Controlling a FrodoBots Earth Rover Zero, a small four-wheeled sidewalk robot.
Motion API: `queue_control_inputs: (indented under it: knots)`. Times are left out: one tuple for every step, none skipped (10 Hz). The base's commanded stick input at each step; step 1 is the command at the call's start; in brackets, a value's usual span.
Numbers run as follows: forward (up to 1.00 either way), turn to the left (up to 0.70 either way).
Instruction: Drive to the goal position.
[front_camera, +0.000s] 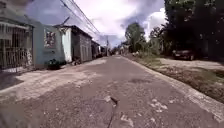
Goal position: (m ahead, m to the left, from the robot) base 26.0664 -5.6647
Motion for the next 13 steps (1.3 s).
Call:
queue_control_inputs:
  knots:
    - [0.70,0.00]
    - [0.70,0.00]
    - [0.70,0.00]
    - [0.70,0.00]
    - [0.70,0.00]
    - [0.70,0.00]
    - [0.70,0.00]
    - [0.70,0.00]
    - [0.70,0.00]
    - [0.70,0.00]
    - [0.70,0.00]
    - [0.70,0.00]
    - [0.70,0.00]
